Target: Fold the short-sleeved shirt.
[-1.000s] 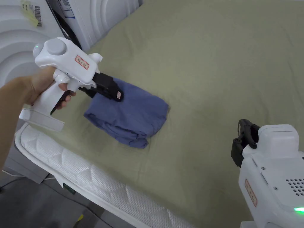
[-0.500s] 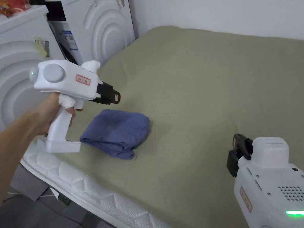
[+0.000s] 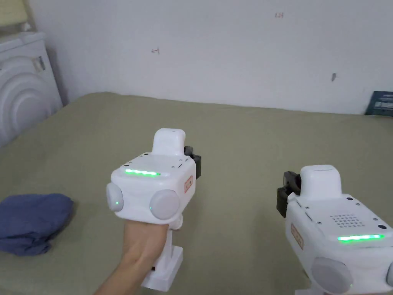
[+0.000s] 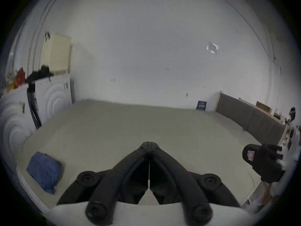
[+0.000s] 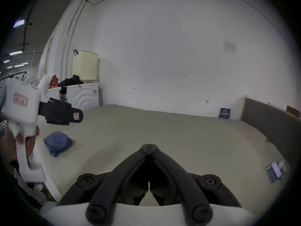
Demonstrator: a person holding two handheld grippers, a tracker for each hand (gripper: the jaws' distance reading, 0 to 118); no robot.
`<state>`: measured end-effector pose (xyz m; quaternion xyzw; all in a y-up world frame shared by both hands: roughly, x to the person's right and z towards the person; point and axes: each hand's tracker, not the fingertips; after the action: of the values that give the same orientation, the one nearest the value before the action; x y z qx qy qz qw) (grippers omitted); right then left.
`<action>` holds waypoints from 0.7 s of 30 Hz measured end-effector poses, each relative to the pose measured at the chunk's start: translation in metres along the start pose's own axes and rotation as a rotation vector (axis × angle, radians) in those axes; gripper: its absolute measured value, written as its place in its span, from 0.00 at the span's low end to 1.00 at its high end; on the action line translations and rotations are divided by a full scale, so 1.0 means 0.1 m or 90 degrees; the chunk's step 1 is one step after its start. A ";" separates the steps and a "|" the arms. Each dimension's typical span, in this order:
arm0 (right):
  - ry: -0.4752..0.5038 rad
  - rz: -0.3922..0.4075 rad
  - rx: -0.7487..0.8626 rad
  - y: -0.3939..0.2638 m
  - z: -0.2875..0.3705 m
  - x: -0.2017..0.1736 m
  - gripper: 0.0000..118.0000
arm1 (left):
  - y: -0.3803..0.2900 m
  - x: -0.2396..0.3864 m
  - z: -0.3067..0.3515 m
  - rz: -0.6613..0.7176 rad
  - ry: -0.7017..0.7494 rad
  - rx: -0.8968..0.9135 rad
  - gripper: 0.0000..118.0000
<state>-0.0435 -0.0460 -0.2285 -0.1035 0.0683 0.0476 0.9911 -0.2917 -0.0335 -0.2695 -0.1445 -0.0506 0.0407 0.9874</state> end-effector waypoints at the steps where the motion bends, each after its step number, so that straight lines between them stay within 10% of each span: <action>1: -0.016 -0.002 0.003 0.01 0.05 0.13 0.00 | 0.00 0.21 0.02 -0.006 0.001 0.014 0.01; 21: -0.118 -0.033 0.052 0.11 0.17 0.72 0.00 | 0.09 0.78 0.22 -0.106 0.044 0.094 0.01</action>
<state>0.0281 -0.0258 -0.2250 -0.0599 -0.0241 0.0288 0.9975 -0.2175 -0.0111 -0.2441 -0.0677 -0.0255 -0.0431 0.9964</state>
